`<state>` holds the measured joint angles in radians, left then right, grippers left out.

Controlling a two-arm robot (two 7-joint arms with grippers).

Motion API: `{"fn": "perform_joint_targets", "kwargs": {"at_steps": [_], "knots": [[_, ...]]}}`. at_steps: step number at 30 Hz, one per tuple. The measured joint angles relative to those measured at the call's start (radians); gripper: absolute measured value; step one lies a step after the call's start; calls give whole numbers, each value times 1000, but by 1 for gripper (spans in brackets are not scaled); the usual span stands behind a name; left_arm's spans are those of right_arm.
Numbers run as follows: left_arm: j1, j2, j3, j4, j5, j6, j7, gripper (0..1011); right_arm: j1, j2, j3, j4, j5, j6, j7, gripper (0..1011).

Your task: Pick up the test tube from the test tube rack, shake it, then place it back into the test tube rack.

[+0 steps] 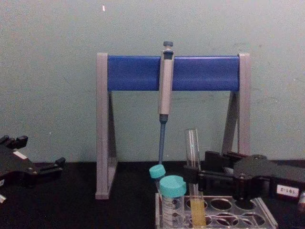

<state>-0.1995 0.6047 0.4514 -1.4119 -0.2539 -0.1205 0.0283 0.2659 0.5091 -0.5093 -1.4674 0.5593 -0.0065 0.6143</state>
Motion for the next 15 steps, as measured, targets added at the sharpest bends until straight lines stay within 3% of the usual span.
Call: {"fn": "perform_joint_targets", "kwargs": {"at_steps": [6,15], "knots": [[0,0,0,0,0,0,0,1001,0,0,0,0,0,0,0,1000],[0,0,0,0,0,0,0,1001,0,0,0,0,0,0,0,1000]]}}
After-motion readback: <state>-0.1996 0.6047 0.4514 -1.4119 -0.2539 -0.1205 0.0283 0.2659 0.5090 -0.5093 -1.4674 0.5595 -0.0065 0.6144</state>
